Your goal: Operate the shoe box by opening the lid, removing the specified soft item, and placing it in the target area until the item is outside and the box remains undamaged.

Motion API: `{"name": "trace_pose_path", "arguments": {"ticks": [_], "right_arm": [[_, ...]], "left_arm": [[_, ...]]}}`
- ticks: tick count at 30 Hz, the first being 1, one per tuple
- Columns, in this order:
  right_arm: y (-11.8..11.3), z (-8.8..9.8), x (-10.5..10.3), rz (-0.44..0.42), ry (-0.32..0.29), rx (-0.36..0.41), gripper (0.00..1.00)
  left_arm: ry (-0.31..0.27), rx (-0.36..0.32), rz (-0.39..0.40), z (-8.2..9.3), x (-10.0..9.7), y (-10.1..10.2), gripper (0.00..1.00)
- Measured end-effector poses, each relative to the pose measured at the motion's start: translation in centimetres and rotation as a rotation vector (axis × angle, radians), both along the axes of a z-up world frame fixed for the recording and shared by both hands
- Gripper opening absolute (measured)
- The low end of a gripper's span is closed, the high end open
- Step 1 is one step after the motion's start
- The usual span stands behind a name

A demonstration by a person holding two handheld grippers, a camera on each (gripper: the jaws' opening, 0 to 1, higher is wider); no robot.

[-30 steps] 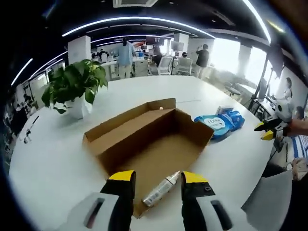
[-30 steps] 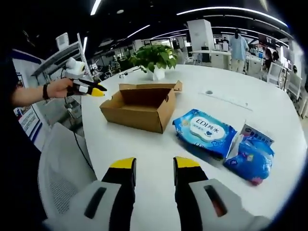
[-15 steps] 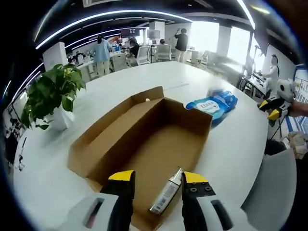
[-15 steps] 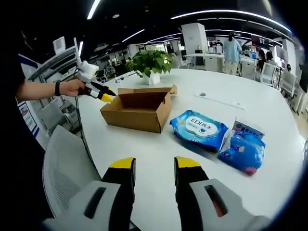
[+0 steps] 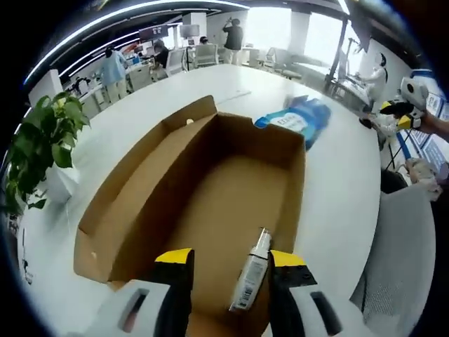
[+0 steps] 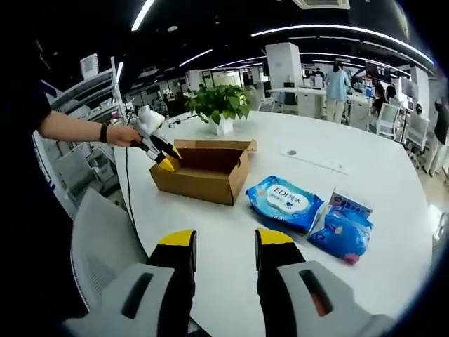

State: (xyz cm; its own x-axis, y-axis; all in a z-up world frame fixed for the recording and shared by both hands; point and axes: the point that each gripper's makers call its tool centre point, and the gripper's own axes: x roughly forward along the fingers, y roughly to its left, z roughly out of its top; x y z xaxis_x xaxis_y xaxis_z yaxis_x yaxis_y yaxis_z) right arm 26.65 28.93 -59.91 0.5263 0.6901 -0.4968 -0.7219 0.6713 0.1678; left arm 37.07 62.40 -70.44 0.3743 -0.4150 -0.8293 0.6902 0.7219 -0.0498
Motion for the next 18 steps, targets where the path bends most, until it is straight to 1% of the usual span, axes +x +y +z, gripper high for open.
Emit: {"name": "trace_pose_path", "arguments": {"ticks": [1, 6, 9, 14, 18], "right_arm": [[0.0, 0.2, -0.2, 0.0, -0.001, 0.001, 0.32], [-0.7, 0.7, -0.8, -0.013, -0.009, -0.009, 0.33], [-0.9, 0.9, -1.2, -0.024, -0.01, -0.009, 0.34], [-1.2, 0.8, -1.6, -0.038, -0.003, -0.014, 0.35], [-1.2, 0.9, -1.8, -0.044, -0.004, -0.021, 0.36]], "left_arm": [[0.027, -0.011, -0.013, -0.3, -0.1, -0.1, 0.43], [0.085, -0.013, -0.069, -1.6, 0.1, -0.2, 0.45], [0.14, -0.024, -0.11, -2.8, -0.1, -0.4, 0.45], [0.178, 0.001, -0.128, -4.4, -0.3, 0.0, 0.45], [0.194, 0.005, -0.158, -4.9, -0.5, -0.1, 0.45]]}}
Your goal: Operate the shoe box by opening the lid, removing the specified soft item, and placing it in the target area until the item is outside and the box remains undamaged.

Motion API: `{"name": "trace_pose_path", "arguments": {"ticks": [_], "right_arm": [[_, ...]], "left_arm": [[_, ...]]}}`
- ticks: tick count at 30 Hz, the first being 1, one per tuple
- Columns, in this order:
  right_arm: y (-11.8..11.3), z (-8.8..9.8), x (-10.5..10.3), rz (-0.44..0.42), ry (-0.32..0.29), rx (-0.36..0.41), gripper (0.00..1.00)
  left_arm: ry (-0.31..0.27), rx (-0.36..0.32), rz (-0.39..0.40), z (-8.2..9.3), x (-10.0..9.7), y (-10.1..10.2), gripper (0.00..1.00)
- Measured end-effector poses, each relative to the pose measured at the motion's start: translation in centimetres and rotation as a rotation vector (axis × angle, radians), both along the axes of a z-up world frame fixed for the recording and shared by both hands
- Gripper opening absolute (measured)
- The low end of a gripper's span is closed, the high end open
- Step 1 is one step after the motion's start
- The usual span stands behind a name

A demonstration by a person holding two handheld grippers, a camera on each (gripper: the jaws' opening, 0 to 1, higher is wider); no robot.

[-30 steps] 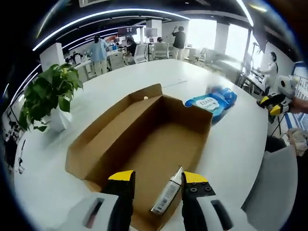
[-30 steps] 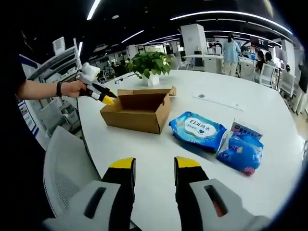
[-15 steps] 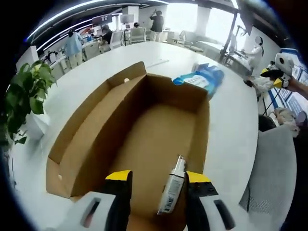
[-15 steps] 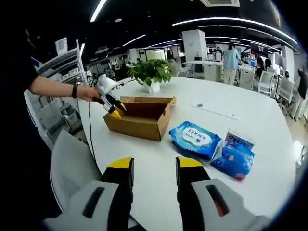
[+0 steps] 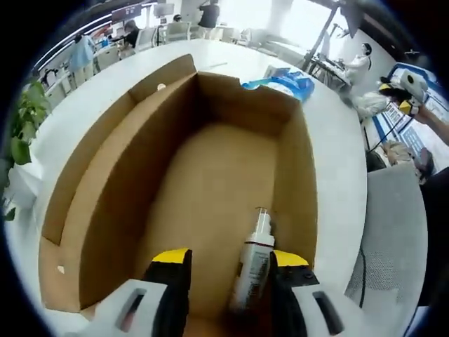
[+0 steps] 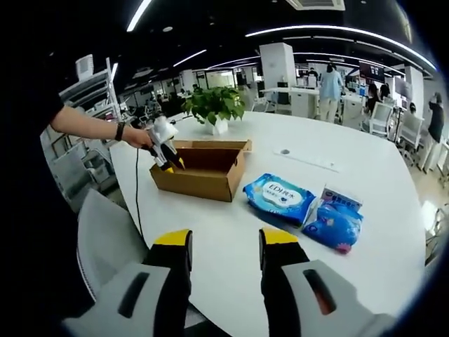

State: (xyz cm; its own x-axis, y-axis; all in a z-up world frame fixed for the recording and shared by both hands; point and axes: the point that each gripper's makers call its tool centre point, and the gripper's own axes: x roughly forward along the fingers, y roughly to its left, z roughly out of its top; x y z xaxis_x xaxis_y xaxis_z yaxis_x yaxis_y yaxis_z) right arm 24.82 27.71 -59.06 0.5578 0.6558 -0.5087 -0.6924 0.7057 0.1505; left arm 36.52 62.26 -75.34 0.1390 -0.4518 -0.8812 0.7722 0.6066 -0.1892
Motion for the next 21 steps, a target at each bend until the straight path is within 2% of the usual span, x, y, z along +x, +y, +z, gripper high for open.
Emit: {"name": "trace_pose_path", "arguments": {"ticks": [6, 12, 20, 21], "right_arm": [[0.3, 0.0, 0.0, -0.01, 0.004, 0.005, 0.38], [1.0, -0.5, 0.1, -0.006, 0.013, 0.002, 0.39], [1.3, -0.5, 0.1, 0.0, 0.017, -0.004, 0.38], [1.3, -0.4, 0.2, -0.001, 0.018, -0.001, 0.38]], "left_arm": [[0.0, 0.019, -0.034, -0.7, -0.2, -0.1, 0.43], [-0.012, 0.018, -0.061, -0.7, -0.2, 0.0, 0.46], [-0.042, 0.059, -0.088, -0.5, 0.1, 0.9, 0.47], [-0.043, 0.064, -0.11, -0.4, -0.2, 0.9, 0.46]]}}
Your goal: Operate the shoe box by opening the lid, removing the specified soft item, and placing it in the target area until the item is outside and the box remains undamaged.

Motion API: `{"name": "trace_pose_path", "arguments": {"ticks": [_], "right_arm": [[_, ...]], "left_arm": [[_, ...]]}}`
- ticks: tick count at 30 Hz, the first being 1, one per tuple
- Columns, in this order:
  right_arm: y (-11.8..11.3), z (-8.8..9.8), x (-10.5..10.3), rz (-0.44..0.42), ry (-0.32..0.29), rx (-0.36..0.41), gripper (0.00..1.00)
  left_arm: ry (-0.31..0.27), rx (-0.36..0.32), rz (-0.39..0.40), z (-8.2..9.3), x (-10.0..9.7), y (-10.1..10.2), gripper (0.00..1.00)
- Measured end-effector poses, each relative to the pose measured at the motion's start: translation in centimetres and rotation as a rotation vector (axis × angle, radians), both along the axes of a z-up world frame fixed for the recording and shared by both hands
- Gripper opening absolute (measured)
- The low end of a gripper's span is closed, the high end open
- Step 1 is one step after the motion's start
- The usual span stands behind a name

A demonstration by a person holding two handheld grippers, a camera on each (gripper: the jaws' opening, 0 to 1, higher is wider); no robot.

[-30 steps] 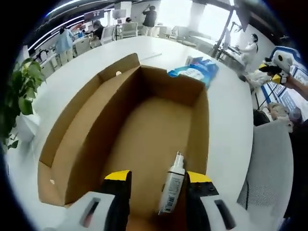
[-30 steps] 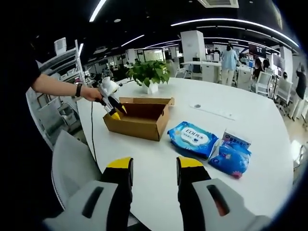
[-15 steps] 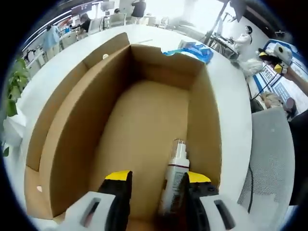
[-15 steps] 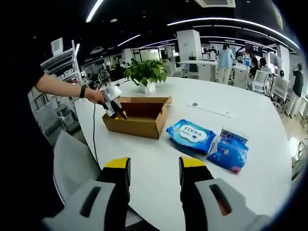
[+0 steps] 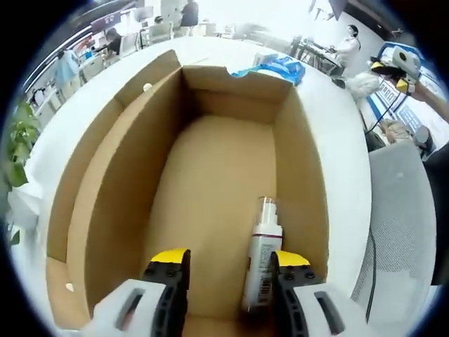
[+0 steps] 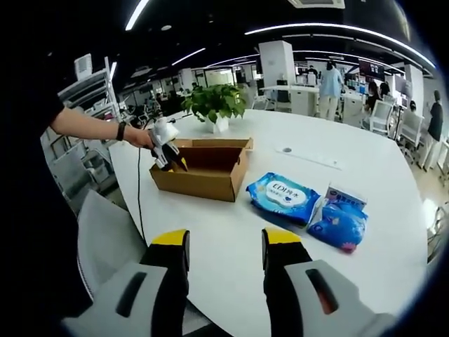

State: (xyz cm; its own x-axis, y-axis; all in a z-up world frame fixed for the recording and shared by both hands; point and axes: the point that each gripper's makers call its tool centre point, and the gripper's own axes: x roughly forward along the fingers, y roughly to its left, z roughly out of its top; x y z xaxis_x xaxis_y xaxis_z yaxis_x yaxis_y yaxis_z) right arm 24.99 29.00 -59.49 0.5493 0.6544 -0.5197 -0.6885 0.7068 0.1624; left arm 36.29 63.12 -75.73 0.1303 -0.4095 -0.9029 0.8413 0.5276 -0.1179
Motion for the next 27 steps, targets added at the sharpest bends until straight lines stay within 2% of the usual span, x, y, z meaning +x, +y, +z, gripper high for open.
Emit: {"name": "trace_pose_path", "arguments": {"ticks": [3, 7, 11, 16, 18, 22, 24, 26, 27], "right_arm": [[0.0, 0.1, 0.1, -0.001, 0.001, 0.005, 0.39], [0.3, -0.1, 0.2, 0.003, 0.004, 0.002, 0.38], [0.5, -0.1, 0.2, 0.007, 0.007, 0.005, 0.38], [0.7, -0.1, 0.2, 0.007, 0.01, 0.006, 0.38], [0.6, -0.1, 0.2, 0.003, 0.01, 0.006, 0.38], [0.4, -0.3, 0.2, -0.013, 0.015, 0.014, 0.37], [0.4, -0.5, 0.1, -0.016, 0.02, 0.017, 0.37], [0.6, -0.7, -0.1, -0.011, 0.022, 0.015, 0.37], [0.6, -0.8, -0.2, -0.006, 0.024, 0.012, 0.37]], "left_arm": [[0.037, -0.022, -0.017, 0.0, -0.9, -0.5, 0.45], [0.036, -0.025, -0.028, -0.2, -1.2, -1.0, 0.47], [0.001, 0.006, -0.062, 0.0, -0.6, -0.8, 0.5], [-0.072, 0.063, -0.111, 0.7, 0.1, -0.4, 0.44], [-0.079, 0.078, -0.129, 0.8, -0.1, -0.3, 0.42], [-0.02, -0.018, -0.102, 1.0, -1.2, -1.9, 0.46], [-0.045, 0.019, -0.138, 0.5, -1.3, -1.7, 0.44], [-0.062, 0.087, -0.186, -0.4, -1.5, -1.2, 0.42], [-0.064, 0.081, -0.192, -0.7, -1.6, -1.5, 0.41]]}}
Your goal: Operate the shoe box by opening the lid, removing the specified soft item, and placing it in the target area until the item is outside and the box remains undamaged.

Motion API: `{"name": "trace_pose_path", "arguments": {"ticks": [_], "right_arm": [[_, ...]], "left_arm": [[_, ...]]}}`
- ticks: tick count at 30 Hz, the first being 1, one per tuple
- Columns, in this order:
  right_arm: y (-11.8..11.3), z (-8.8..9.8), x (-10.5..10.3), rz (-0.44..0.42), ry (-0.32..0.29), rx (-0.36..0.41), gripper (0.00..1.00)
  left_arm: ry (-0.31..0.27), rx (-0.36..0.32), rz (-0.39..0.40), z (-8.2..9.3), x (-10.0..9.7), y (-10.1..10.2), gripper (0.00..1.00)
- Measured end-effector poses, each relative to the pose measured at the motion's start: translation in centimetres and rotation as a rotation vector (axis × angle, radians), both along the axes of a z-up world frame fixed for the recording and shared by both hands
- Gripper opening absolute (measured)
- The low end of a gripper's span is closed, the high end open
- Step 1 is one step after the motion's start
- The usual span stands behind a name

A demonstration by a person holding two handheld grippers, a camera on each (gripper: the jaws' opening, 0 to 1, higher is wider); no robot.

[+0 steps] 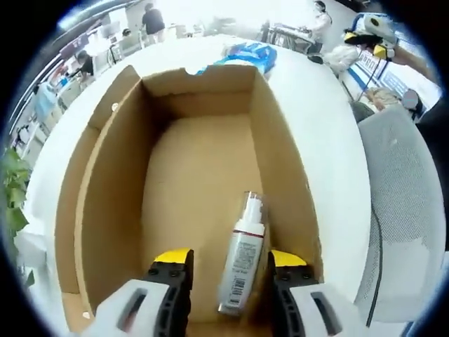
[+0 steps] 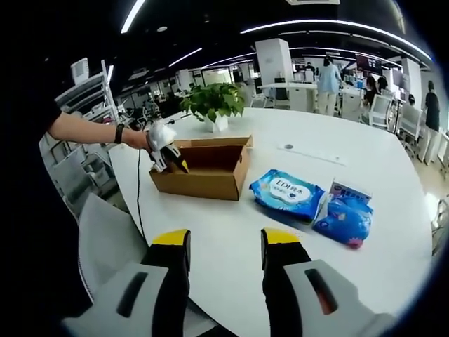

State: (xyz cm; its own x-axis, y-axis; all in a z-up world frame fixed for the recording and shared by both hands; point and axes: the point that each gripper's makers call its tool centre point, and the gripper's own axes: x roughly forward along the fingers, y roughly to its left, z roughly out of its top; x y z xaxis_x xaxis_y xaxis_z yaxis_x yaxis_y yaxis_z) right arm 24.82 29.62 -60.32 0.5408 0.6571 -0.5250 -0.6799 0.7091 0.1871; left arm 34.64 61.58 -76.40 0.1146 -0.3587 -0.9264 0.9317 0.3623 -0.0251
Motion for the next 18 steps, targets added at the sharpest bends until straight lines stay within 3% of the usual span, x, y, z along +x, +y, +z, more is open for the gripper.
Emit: {"name": "trace_pose_path", "arguments": {"ticks": [4, 8, 11, 18], "right_arm": [[0.1, 0.0, 0.1, -0.002, -0.001, 0.0, 0.37], [0.1, 0.0, 0.1, -0.007, -0.001, 0.003, 0.36], [0.1, 0.0, 0.0, -0.013, 0.003, 0.003, 0.35], [0.0, 0.0, 0.1, -0.019, 0.005, 0.006, 0.34]], "left_arm": [[-0.004, -0.036, 0.023, -0.2, 0.1, -1.0, 0.37], [0.009, -0.033, 0.004, -1.0, -0.7, -1.7, 0.21], [0.039, -0.062, 0.065, -1.0, -0.5, -1.8, 0.2], [0.02, -0.109, 0.152, 0.0, 0.2, -1.3, 0.2]]}}
